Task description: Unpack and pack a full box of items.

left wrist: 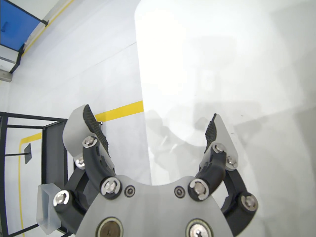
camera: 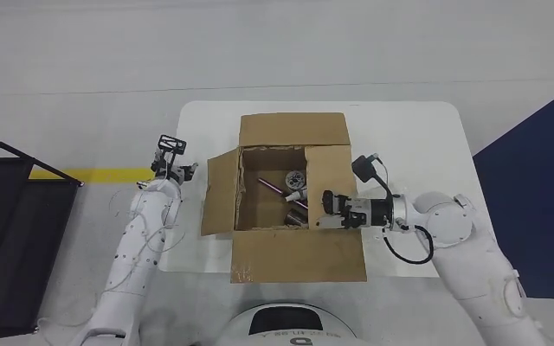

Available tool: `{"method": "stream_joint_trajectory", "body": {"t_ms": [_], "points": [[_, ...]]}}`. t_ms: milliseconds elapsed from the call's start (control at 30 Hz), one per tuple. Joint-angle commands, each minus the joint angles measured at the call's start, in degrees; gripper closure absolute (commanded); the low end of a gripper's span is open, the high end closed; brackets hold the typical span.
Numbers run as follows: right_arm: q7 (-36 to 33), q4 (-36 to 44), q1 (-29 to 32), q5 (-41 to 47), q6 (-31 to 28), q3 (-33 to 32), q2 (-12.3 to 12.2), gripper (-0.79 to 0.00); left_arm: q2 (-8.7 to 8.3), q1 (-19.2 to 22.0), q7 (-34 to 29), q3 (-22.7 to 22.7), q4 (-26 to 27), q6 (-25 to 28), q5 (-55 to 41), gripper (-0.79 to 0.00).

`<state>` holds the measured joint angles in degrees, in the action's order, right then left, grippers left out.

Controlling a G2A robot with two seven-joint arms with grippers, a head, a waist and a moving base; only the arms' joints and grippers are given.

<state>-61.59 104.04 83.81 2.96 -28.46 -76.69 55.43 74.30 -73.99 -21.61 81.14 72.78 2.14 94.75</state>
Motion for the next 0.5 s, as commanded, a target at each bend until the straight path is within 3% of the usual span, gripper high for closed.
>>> {"method": "stream_joint_trajectory", "body": {"t_ms": [0,167,467], "points": [[0.3,0.4,0.1,-0.2,0.4,0.0,-0.1,-0.785,0.23,0.4,0.7,-0.1,-0.5,1.4,-3.6,-0.785],[1.1,1.5,0.8,-0.4,0.6,-0.7,-0.3,-0.785,0.47,0.8,0.2,2.2,0.2,8.2,-17.6,-0.785],[2.9,0.4,2.0,0.5,-0.2,-2.4,-0.8,-0.785,-0.29,0.9,-7.8,10.4,2.2,20.9,-45.7,-0.785]]}}
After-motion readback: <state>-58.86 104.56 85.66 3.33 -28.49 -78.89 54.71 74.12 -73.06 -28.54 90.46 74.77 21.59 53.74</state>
